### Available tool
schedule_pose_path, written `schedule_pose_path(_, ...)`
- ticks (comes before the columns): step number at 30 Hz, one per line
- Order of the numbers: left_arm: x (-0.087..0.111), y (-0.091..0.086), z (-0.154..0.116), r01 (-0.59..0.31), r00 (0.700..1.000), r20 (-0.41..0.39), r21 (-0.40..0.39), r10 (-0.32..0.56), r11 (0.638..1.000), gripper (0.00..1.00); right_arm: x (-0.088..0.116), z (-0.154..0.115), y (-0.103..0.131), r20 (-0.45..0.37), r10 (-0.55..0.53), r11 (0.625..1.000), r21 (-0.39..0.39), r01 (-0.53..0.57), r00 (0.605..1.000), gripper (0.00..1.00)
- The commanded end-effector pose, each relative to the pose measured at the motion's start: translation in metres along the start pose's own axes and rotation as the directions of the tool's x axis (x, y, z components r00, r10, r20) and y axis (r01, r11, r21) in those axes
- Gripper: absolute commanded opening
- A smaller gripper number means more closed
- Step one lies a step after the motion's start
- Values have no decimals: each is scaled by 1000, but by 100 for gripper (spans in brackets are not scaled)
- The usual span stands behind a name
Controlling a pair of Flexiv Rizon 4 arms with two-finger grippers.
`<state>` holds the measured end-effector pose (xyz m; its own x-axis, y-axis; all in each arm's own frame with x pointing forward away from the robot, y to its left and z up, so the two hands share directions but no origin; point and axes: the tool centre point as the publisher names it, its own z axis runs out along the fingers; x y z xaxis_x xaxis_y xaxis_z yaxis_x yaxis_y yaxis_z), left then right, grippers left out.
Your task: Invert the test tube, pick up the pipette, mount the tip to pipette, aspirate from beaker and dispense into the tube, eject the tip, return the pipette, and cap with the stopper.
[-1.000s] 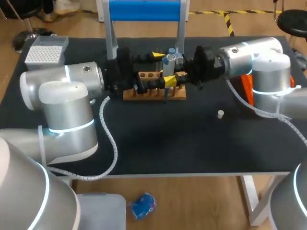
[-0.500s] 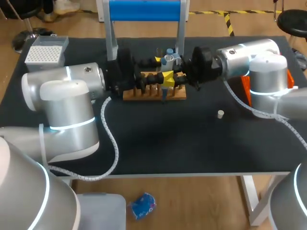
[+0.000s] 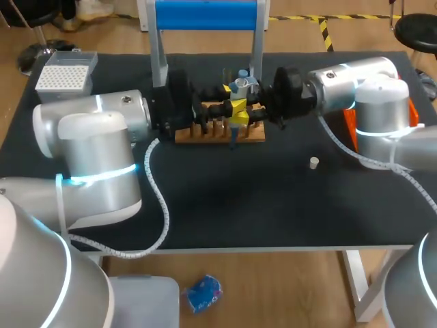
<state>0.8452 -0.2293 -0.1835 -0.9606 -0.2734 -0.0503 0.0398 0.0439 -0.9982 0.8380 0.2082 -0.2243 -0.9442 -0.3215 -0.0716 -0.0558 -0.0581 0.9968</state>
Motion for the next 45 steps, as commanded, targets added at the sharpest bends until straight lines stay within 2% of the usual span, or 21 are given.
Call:
schedule_pose_path(1,1,0,0,-1,1000,-4,1,1,1000,0,-3,-2,-1,-1,0,1000,5,0,1000,0)
schedule_pose_path(2,1,-1,-1,-2,1000,-2,1,2,1000,0,-3,-2,0,-4,4,1000,9,-4,1000,80)
schedule_pose_path(3,0,-1,-2,-5,1000,1,2,5,1000,0,-3,-2,0,-4,3,1000,9,-3,1000,100)
schedule_pose_path(12,-11,-18,-10,-26,999,31,6,26,1000,0,4,-12,0,8,19,1000,19,-20,1000,100)
schedule_pose_path(22,-48,-41,-34,-13,977,213,-78,29,997,0,17,-55,19,107,6,996,90,-16,994,100)
schedule_pose_path(28,-76,-52,-44,30,938,347,-111,11,993,0,21,-89,35,201,15,988,146,-45,979,100)
schedule_pose_path(33,-101,-63,-47,41,876,482,-125,25,991,0,14,-113,47,301,40,981,171,-95,953,100)
schedule_pose_path(34,-105,-66,-46,48,870,492,-99,7,994,0,11,-117,51,305,43,981,169,-99,951,100)
schedule_pose_path(45,-105,-66,-46,48,870,492,-99,7,994,0,11,-117,51,305,43,981,169,-99,951,100)
